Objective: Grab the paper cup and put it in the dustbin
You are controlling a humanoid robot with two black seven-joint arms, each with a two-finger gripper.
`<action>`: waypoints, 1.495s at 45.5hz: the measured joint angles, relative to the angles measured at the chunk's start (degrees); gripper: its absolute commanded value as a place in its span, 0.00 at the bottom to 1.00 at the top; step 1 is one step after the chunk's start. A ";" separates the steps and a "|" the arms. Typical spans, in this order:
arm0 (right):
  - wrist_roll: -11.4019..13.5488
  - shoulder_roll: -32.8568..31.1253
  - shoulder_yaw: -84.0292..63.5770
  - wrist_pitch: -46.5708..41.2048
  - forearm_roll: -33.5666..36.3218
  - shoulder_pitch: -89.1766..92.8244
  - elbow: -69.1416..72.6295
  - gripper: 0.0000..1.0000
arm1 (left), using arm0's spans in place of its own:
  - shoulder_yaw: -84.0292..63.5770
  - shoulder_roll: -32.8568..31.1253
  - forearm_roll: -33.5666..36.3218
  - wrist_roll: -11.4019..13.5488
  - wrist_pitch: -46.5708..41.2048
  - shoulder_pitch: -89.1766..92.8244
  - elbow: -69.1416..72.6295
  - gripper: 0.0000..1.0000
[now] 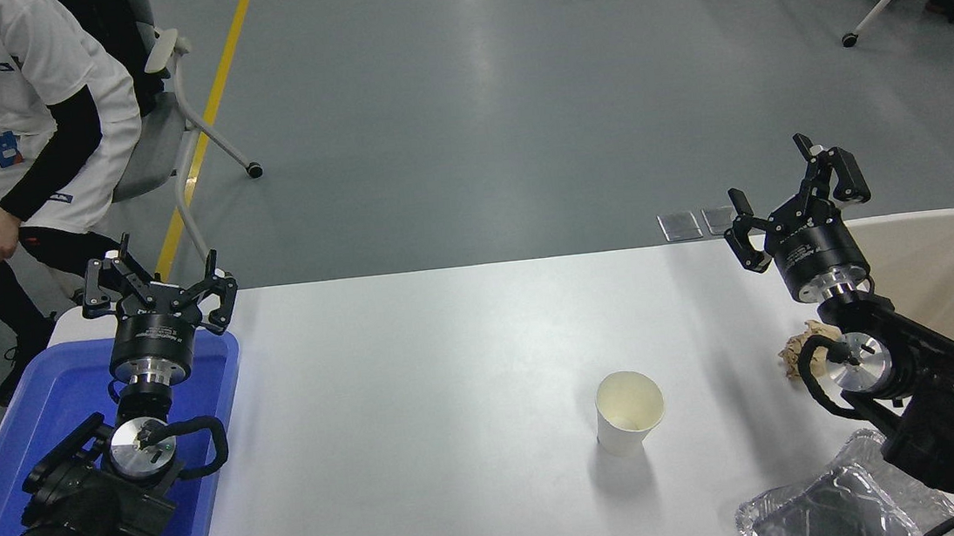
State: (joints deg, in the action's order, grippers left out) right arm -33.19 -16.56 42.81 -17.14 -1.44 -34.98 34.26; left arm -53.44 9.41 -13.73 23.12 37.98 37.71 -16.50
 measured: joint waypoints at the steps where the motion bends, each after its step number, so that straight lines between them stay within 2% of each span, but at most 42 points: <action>1: 0.00 -0.01 0.00 0.00 0.00 0.01 0.00 1.00 | 0.00 0.00 0.00 0.00 0.00 0.00 0.00 0.99; 68: 0.04 -0.41 -3.64 0.00 -0.06 -1.60 -1.19 1.00 | -0.47 -0.18 -0.22 0.09 -0.03 0.00 0.00 0.99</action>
State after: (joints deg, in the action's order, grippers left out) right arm -33.16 -16.98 39.17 -17.14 -1.51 -36.58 33.07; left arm -53.90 9.23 -13.95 23.21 37.96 37.71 -16.50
